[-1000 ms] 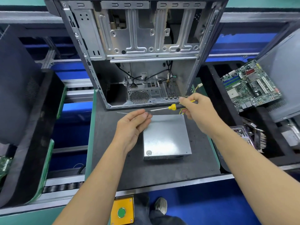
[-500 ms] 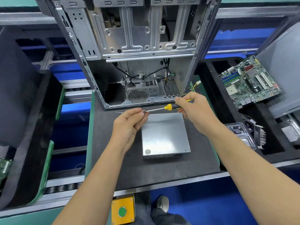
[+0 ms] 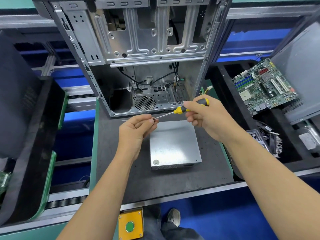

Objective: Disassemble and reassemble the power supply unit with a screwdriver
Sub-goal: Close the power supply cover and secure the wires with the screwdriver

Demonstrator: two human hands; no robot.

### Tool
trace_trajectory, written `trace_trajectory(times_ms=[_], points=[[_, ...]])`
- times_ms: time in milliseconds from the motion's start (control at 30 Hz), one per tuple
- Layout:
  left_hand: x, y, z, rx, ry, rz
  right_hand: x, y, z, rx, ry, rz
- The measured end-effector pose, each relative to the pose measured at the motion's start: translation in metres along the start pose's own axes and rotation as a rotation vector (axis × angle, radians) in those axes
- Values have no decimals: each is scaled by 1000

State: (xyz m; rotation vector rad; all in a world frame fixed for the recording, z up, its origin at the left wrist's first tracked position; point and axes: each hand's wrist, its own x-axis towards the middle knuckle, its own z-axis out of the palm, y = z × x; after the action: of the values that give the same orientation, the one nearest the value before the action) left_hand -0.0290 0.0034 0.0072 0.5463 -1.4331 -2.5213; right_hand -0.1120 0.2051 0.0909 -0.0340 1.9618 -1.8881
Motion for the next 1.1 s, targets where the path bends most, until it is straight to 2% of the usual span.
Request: trace_trajectory(times_ms=[133,233,533,767,967,1100], points=[[-5,1,13,30,-8,22,0,13,-4,230,96,21],[-11,-3,25,99,-22,47,-3,27,-4,288,221,29],[-31,-30,49,667,-117,245,-23,49,-32,124,365,-6],[-43,-42,61,854,-269,279,-37,50,-48,-40,412,-61],[-52,-54,47,1393,-525,651,-54,53,-62,-204,477,-109],[-55,-67,45,1507,-573,733,-59,55,-68,-332,504,-162]])
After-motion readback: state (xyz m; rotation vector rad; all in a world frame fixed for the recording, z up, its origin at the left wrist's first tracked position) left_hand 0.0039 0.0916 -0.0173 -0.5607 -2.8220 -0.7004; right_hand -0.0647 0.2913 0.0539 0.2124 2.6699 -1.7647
